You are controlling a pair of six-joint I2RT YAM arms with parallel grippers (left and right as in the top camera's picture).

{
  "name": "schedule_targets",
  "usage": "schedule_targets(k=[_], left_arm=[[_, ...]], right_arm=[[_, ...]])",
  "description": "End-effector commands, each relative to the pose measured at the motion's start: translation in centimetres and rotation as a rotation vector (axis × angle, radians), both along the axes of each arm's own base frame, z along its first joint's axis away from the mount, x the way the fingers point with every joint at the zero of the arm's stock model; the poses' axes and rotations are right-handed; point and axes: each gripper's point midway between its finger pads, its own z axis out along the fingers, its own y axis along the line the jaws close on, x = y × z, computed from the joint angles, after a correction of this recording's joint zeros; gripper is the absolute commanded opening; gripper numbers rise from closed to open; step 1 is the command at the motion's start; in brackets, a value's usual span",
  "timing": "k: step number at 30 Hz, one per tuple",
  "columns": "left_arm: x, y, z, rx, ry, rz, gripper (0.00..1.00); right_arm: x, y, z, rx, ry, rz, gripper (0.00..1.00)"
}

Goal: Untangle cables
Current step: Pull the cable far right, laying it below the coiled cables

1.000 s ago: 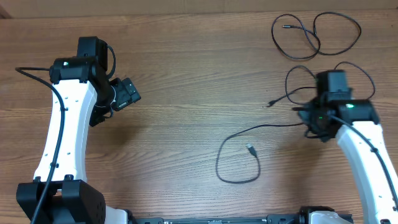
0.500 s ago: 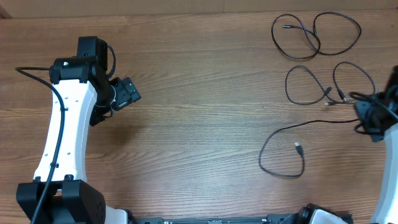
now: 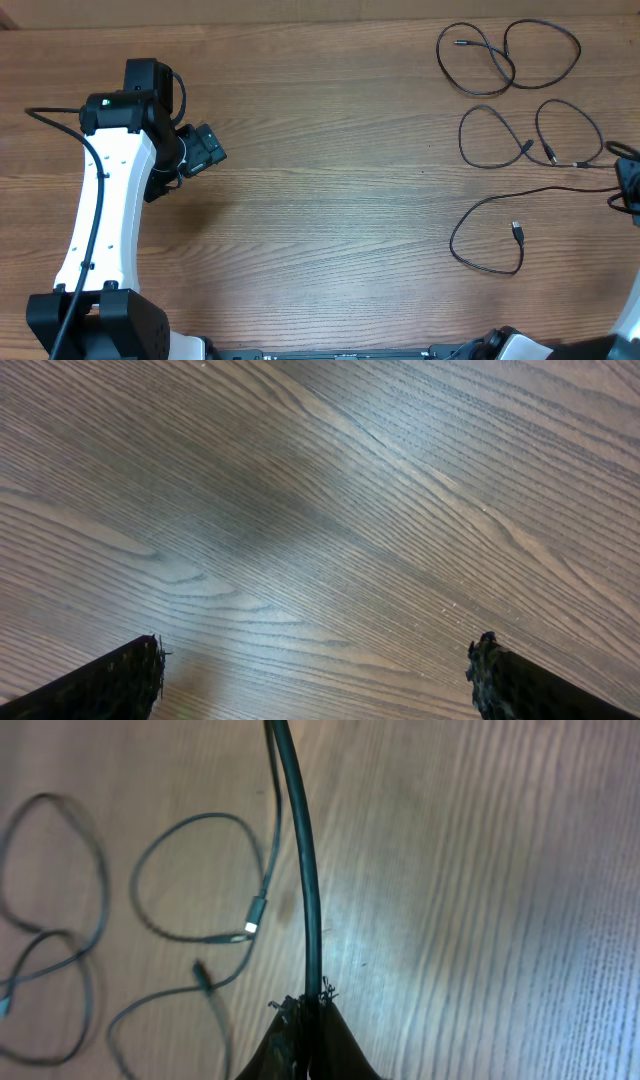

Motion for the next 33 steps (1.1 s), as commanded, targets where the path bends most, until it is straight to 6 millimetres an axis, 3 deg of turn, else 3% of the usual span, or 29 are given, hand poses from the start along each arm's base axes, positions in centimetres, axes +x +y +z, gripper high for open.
schedule_targets(k=[1, 4, 8, 16, 20, 24, 30, 33], left_arm=[[-0.2, 0.0, -0.6, 0.018, 0.021, -0.034, 1.00], [-0.2, 0.0, -0.6, 0.018, 0.021, -0.037, 1.00], [-0.2, 0.0, -0.6, 0.019, 0.022, -0.045, 1.00], [-0.1, 0.0, -0.6, 0.020, 0.018, -0.051, 0.99], [-0.1, 0.0, -0.6, 0.020, 0.015, -0.051, 0.99], [0.0, 0.0, -0.6, 0.020, 0.012, -0.051, 1.00], [0.1, 0.0, -0.6, 0.020, 0.009, -0.051, 0.99], [0.1, 0.0, -0.6, 0.020, 0.010, -0.051, 1.00]], right_arm=[[0.1, -1.8, -0.9, 0.004, 0.026, -0.043, 0.04], [-0.5, -2.8, -3.0, 0.044, 0.075, -0.089, 0.04], [-2.7, -4.1, -5.0, 0.118, 0.106, -0.261, 0.04], [-5.7, -6.8, -5.1, 0.132, 0.087, -0.370, 0.04], [-6.6, -6.9, -5.3, 0.154, 0.093, -0.392, 0.05], [-6.9, -6.4, -5.5, 0.170, 0.111, -0.394, 0.17], [-7.7, -5.3, -6.4, 0.211, 0.154, -0.394, 0.20], [-8.1, -4.7, -7.0, 0.232, 0.174, -0.392, 0.37]])
